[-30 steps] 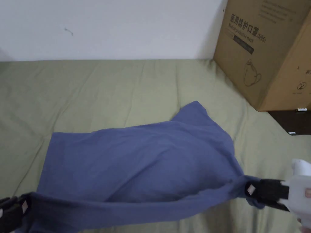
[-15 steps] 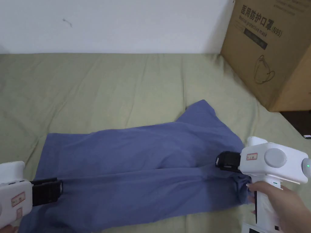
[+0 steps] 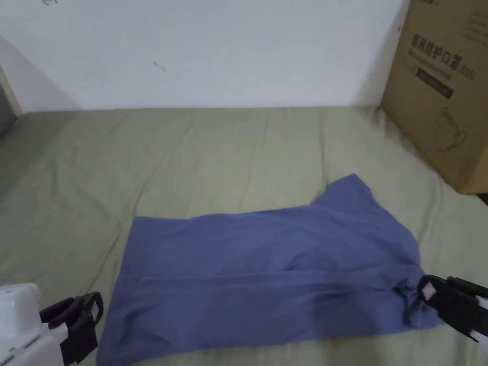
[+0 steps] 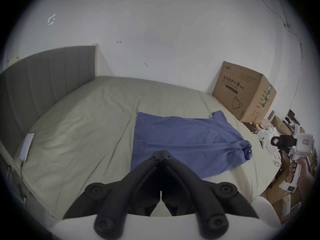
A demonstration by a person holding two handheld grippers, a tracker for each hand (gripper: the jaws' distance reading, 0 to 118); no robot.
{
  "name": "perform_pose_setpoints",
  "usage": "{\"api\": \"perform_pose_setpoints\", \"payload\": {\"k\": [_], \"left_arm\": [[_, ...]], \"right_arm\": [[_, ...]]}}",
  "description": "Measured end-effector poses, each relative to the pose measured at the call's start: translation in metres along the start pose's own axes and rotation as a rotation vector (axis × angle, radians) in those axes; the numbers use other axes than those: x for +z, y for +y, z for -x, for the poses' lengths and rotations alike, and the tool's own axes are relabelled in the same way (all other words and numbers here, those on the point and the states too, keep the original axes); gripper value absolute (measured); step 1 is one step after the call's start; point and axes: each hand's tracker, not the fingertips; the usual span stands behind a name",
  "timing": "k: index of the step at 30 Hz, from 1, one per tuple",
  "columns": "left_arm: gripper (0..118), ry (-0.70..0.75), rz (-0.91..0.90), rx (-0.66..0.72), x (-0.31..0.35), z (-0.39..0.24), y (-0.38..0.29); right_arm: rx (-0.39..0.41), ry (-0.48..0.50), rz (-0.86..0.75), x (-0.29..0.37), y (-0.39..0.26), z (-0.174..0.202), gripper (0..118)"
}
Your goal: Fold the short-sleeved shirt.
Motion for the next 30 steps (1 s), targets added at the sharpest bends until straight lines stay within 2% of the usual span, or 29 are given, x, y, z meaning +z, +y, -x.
{"api": "perform_pose_setpoints", "payload": {"k": [1,2,4,7,9,10,11,13,15,19,20,21,22,23,24,25,26,27,30], "left_arm": [[0,-0.015,0.007,0.004,0.009,0.003,-0.004],[0,-0.024,0.009,0.006,0.014,0.007,-0.006],[0,0.023,0.053,-0.02,0.01,0.01,0.006],[0,0.055,0.284,-0.024,-0.029,0.03,0.011],[0,0.017,0.362,0.006,-0.061,0.04,0.011],[10,0.011,0.386,0.012,-0.073,0.044,0.004],[35,0.029,0.407,0.008,-0.088,0.049,-0.004],[118,0.086,0.465,0.018,-0.114,0.051,-0.012],[110,0.094,0.486,0.028,-0.138,0.059,-0.028],[111,0.112,0.541,0.051,-0.159,0.061,-0.057],[112,0.093,0.586,0.042,-0.166,0.051,-0.051],[109,0.111,0.609,-0.038,-0.17,0.042,-0.058],[92,0.142,0.588,-0.158,-0.169,0.034,-0.063],[72,0.125,0.554,-0.206,-0.165,0.03,-0.065],[72,0.098,0.523,-0.209,-0.155,0.017,-0.056],[63,0.075,0.488,-0.214,-0.148,0.012,-0.055],[41,0.055,0.451,-0.211,-0.143,0.009,-0.054],[5,0.008,0.436,-0.192,-0.141,0.009,-0.055],[6,-0.067,0.491,-0.145,-0.144,0.003,-0.044]], "right_arm": [[-0.006,0.046,0.022,0.007,-0.001,0.004,0],[-0.046,0.099,0.031,0.013,-0.003,0.004,0],[-0.065,0.083,0.044,0.016,-0.005,0.003,0],[-0.067,0.057,0.071,0.014,-0.006,0.001,0],[-0.092,0.046,0.093,0.011,-0.007,-0.002,0],[-0.108,0.049,0.098,0.011,-0.007,-0.002,0],[-0.124,0.054,0.109,0.009,-0.008,-0.002,0],[-0.138,0.058,0.126,0.007,-0.009,-0.003,0],[-0.131,0.055,0.142,0.005,-0.009,-0.002,0],[-0.107,0.044,0.171,-0.001,-0.011,-0.002,0],[-0.105,0.041,0.178,-0.004,-0.012,-0.002,0],[-0.104,0.035,0.185,-0.006,-0.013,-0.005,0],[-0.103,0.029,0.188,-0.008,-0.014,-0.005,0],[-0.104,0.023,0.186,-0.009,-0.014,-0.007,0],[-0.105,0.017,0.18,-0.01,-0.014,-0.009,0],[-0.105,0.01,0.162,-0.014,-0.015,-0.023,0],[-0.098,-0.006,0.136,-0.016,-0.013,-0.029,0],[-0.09,-0.034,0.12,-0.019,-0.01,-0.035,0],[-0.05,-0.12,0.145,-0.035,0.007,-0.058,0]]}}
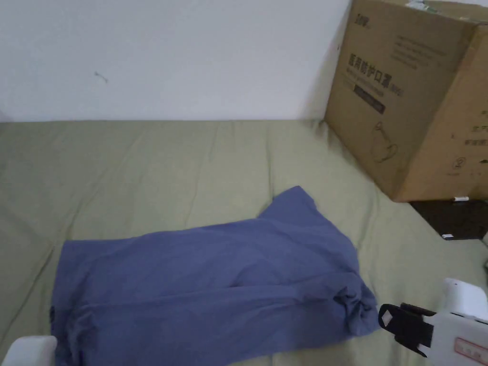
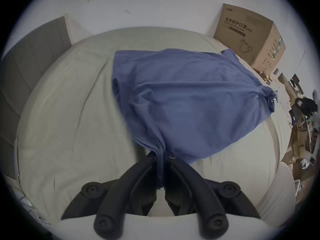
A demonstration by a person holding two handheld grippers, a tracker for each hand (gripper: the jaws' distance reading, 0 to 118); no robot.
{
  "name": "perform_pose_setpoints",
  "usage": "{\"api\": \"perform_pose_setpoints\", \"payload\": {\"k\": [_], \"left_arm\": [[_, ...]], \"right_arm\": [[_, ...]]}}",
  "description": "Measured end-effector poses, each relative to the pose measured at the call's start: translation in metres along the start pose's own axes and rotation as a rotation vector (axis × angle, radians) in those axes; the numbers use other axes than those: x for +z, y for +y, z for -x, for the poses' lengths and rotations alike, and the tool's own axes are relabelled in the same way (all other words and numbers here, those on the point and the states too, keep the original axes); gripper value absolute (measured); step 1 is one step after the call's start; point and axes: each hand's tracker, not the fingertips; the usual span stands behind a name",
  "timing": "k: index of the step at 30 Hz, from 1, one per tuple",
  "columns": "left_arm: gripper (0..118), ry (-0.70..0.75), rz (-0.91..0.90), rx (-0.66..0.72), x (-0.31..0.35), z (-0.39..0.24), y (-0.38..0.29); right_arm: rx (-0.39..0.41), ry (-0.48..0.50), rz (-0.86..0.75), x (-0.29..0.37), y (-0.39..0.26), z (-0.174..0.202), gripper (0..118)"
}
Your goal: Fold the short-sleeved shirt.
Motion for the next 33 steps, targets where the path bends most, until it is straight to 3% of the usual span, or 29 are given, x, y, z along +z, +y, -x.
{"api": "perform_pose_setpoints", "payload": {"k": [2,3,4,5,6,9,12,15,17,18,19,20,22,24,33], "left_arm": [[6,0.136,-0.046,-0.079,0.007,-0.004,0.004],[6,0.155,-0.065,-0.099,0.01,-0.003,0.006],[6,0.154,-0.069,-0.1,0.013,0.001,0.008],[6,0.09,-0.037,-0.046,0.013,0.002,0.007],[6,0.098,-0.04,-0.044,0.019,0.002,0.009],[6,0.077,-0.026,0.046,0.019,0.016,0.013],[6,0.066,-0.022,0.088,0.023,0.016,0.016],[6,0.069,-0.003,0.084,0.02,0.01,0.017],[6,0.076,0.013,0.064,0.016,0.007,0.016],[6,0.077,0.02,0.059,0.015,0.005,0.016],[6,0.077,0.024,0.058,0.014,0.005,0.016],[6,0.075,0.026,0.062,0.015,0.005,0.016],[6,0.069,0.02,0.077,0.016,0.007,0.015],[6,0.062,0.012,0.09,0.021,0.009,0.016],[6,0.061,-0.047,0.087,0.071,0.018,0.027]], "right_arm": [[0.033,-0.028,0.028,-0.016,0.018,-0.013,0],[0.037,-0.025,0.063,-0.027,0.027,-0.02,14],[0.026,-0.03,0.106,-0.039,0.036,-0.026,59],[0.016,-0.034,0.148,-0.05,0.041,-0.03,93],[0.004,-0.033,0.2,-0.062,0.046,-0.034,105],[-0.074,-0.007,0.261,-0.098,0.053,-0.046,105],[-0.159,-0.068,0.365,-0.136,0.049,-0.059,105],[-0.211,-0.021,0.46,-0.16,0.043,-0.066,100],[-0.189,-0.054,0.482,-0.164,0.039,-0.061,73],[-0.103,-0.128,0.475,-0.162,0.04,-0.058,53],[-0.04,-0.158,0.459,-0.155,0.039,-0.053,24],[-0.015,-0.164,0.441,-0.151,0.04,-0.054,15],[-0.085,-0.058,0.419,-0.139,0.043,-0.058,14],[-0.13,-0.011,0.419,-0.128,0.043,-0.059,14],[-0.082,0.072,0.395,-0.046,0.048,-0.049,12]]}}
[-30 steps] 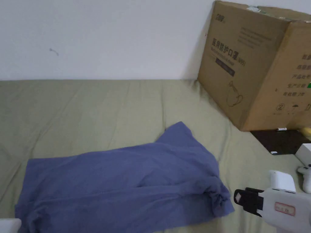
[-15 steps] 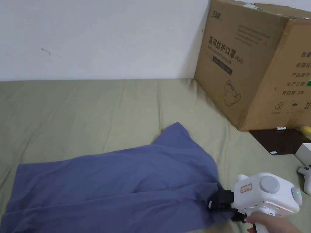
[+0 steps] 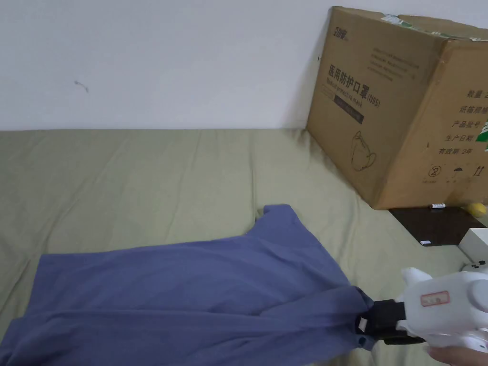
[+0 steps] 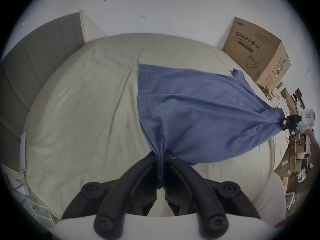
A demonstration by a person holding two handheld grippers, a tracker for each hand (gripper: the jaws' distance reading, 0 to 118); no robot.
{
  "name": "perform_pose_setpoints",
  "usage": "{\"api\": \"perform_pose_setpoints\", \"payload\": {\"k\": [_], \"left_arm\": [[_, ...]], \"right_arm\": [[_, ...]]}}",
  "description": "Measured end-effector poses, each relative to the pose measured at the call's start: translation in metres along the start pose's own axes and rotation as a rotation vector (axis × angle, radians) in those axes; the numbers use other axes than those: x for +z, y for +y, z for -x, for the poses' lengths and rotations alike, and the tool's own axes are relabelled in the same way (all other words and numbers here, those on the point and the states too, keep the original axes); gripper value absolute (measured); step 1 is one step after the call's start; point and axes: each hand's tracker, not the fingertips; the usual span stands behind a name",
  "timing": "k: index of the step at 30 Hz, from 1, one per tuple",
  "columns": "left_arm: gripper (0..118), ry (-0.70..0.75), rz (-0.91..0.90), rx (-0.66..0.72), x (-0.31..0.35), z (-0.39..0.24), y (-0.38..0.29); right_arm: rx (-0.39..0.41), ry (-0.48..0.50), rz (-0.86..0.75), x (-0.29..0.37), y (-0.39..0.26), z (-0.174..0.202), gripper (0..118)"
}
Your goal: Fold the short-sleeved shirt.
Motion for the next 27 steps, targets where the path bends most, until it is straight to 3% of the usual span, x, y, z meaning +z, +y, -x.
{"api": "perform_pose_setpoints", "payload": {"k": [3,6,8,11,14,15,16,18,19,22,25,27], "left_arm": [[6,-0.039,0.025,-0.004,0.027,0.013,-0.004],[6,-0.091,0.101,-0.036,0.05,0.024,-0.022],[6,-0.098,0.16,-0.063,0.055,0.026,-0.041],[6,-0.04,0.196,-0.137,0.047,0.02,-0.07],[7,-0.027,0.204,-0.117,0.024,0.017,-0.087],[11,-0.012,0.203,-0.117,0.02,0.017,-0.089],[33,-0.001,0.204,-0.108,0.017,0.017,-0.091],[97,0.002,0.173,-0.059,0.018,0.022,-0.092],[118,0.007,0.148,-0.041,0.022,0.025,-0.092],[113,-0.018,-0.003,0.02,0.043,0.035,-0.09],[112,0.003,-0.045,0.025,0.066,0.032,-0.083],[112,-0.023,-0.116,0.025,0.084,0.026,-0.078]], "right_arm": [[0.008,-0.002,-0.008,0.031,-0.028,0.0,12],[-0.071,0.043,0.043,0.049,-0.06,-0.014,12],[-0.122,0.026,0.09,0.048,-0.082,-0.026,12],[-0.109,-0.006,0.134,0.024,-0.105,-0.038,12],[-0.131,-0.1,0.144,-0.009,-0.117,-0.043,14],[-0.136,-0.132,0.144,-0.015,-0.12,-0.043,21],[-0.135,-0.133,0.129,-0.017,-0.123,-0.041,39],[-0.088,-0.199,0.079,-0.011,-0.125,-0.033,77],[-0.05,-0.217,0.056,-0.007,-0.125,-0.029,88],[0.02,-0.237,-0.058,0.018,-0.122,-0.013,91],[0.046,-0.151,-0.211,0.048,-0.12,0.013,91],[0.111,-0.072,-0.303,0.068,-0.12,0.04,91]]}}
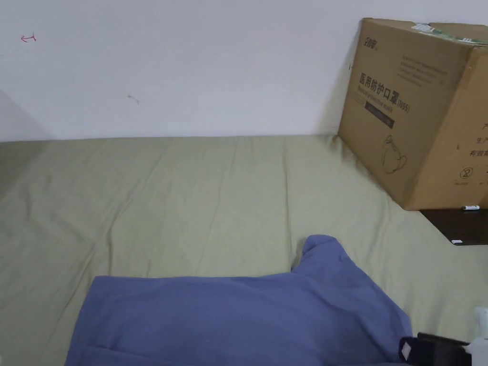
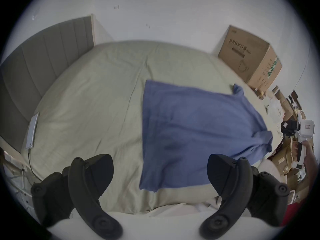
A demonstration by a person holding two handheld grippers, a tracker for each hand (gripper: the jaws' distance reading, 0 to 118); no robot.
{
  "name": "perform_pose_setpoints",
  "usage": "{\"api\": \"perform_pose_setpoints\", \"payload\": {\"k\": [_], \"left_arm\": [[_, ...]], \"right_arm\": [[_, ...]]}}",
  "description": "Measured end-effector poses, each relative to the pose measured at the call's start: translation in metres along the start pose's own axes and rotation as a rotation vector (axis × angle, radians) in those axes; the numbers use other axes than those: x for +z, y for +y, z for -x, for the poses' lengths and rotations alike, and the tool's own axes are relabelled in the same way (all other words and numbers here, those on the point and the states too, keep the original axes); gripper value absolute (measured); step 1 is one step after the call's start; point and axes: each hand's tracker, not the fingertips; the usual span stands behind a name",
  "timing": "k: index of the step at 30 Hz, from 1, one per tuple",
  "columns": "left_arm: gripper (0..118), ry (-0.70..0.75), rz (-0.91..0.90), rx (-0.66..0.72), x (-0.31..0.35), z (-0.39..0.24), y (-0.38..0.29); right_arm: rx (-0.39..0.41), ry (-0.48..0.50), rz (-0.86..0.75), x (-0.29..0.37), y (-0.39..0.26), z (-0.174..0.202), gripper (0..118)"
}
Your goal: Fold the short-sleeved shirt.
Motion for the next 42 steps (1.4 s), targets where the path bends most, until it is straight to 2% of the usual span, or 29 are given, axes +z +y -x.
{"api": "perform_pose_setpoints", "payload": {"k": [4,5,6,7,8,9,10,11,13,15,19,22,26,27,29,30,31,32,36,38,39,40,41,42], "left_arm": [[112,-0.071,-0.118,-0.016,0.028,-0.038,0.014],[108,-0.039,-0.182,-0.088,0.033,-0.044,0.015],[96,-0.051,-0.236,-0.105,0.036,-0.049,0.013],[64,-0.059,-0.287,-0.133,0.039,-0.055,0.011],[31,-0.069,-0.312,-0.162,0.039,-0.062,0.01],[2,-0.115,-0.283,-0.115,0.036,-0.07,0.008],[1,-0.076,-0.277,-0.138,0.029,-0.072,0.009],[1,-0.061,-0.28,-0.142,0.024,-0.073,0.011],[1,-0.098,-0.275,-0.125,0.015,-0.069,0.022],[1,-0.104,-0.259,-0.083,-0.004,-0.052,0.045],[1,-0.099,-0.064,0.02,-0.065,-0.01,0.119],[2,-0.124,0.119,0.019,-0.127,0.018,0.162],[4,-0.081,0.146,0.035,-0.196,0.035,0.183],[15,-0.088,0.16,0.037,-0.21,0.037,0.185],[89,-0.063,0.213,0.022,-0.243,0.04,0.182],[113,-0.056,0.245,0.007,-0.256,0.041,0.18],[117,-0.051,0.245,-0.015,-0.266,0.041,0.176],[113,-0.04,0.23,-0.041,-0.272,0.042,0.174],[114,-0.033,0.268,-0.064,-0.296,0.043,0.159],[112,-0.028,0.267,-0.19,-0.294,0.038,0.156],[107,-0.017,0.249,-0.208,-0.291,0.036,0.154],[94,0.002,0.222,-0.207,-0.284,0.032,0.151],[76,0.018,0.194,-0.224,-0.276,0.028,0.15],[50,0.016,0.159,-0.241,-0.268,0.025,0.15]], "right_arm": [[0.188,0.139,-0.152,0.027,0.004,0.059,96],[0.216,0.135,-0.172,0.031,0.003,0.072,95],[0.248,0.116,-0.221,0.033,0.0,0.083,94],[0.289,0.118,-0.277,0.034,-0.002,0.094,84],[0.328,0.126,-0.327,0.036,-0.004,0.103,57],[0.37,0.12,-0.34,0.035,-0.004,0.111,15],[0.41,0.058,-0.349,0.032,-0.004,0.12,0],[0.442,-0.002,-0.362,0.028,-0.006,0.124,0],[0.442,0.051,-0.35,0.022,-0.001,0.124,0],[0.442,0.054,-0.34,0.014,0.005,0.123,0],[0.416,0.031,-0.266,-0.006,0.019,0.115,0],[0.396,0.03,-0.231,-0.023,0.024,0.108,0],[0.393,0.016,-0.17,-0.043,0.026,0.102,0],[0.392,0.016,-0.154,-0.047,0.026,0.102,0],[0.391,0.014,-0.118,-0.058,0.025,0.1,0],[0.39,0.013,-0.105,-0.062,0.025,0.099,0],[0.388,0.011,-0.089,-0.067,0.025,0.098,0],[0.387,0.007,-0.076,-0.071,0.024,0.097,0],[0.366,0.027,-0.071,-0.079,0.025,0.094,0],[0.364,0.026,-0.07,-0.082,0.027,0.094,0],[0.365,0.024,-0.071,-0.083,0.027,0.094,0],[0.367,0.021,-0.08,-0.084,0.029,0.093,0],[0.361,0.019,-0.09,-0.085,0.031,0.091,0],[0.345,0.018,-0.102,-0.087,0.035,0.089,0]]}}
